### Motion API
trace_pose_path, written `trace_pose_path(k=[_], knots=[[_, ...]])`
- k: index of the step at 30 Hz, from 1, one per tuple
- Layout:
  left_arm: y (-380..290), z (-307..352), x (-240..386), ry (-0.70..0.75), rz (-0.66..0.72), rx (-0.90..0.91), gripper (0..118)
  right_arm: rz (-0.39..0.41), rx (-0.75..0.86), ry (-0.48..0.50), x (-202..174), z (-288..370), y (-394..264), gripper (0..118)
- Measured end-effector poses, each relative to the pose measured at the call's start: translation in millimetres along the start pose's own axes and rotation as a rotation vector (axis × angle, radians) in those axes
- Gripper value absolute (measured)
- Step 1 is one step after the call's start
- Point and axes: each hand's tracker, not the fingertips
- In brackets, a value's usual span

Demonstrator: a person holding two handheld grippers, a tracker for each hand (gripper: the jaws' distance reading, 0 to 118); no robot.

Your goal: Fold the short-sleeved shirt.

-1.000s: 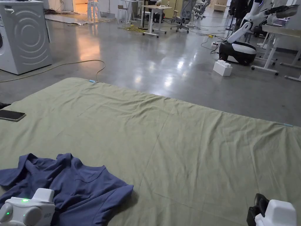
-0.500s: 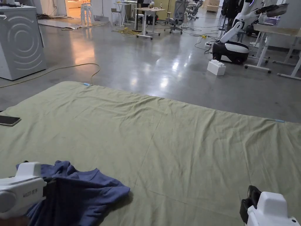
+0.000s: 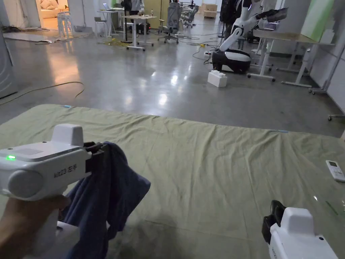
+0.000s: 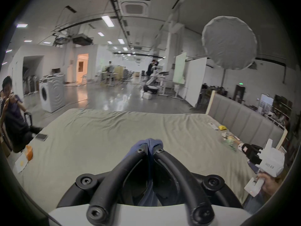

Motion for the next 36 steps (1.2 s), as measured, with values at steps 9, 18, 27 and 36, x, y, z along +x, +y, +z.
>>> trace_pose_path(k=[9,18,27,36], knots=[[-4,-56,127,-0.256,-0.011,-0.009,5,-0.007,0.013,-0.101,52,22,-2,0],[-107,-104,232,-0.43,-0.048,-0.246,5,-0.019,-0.025,-0.171,91,37,-18,0],[-185,-108,258,-0.471,-0.086,-0.361,40,-0.027,-0.083,-0.177,101,40,-35,0],[-142,-85,179,-0.296,0.017,-0.161,100,-0.024,-0.071,-0.128,83,34,-28,0]])
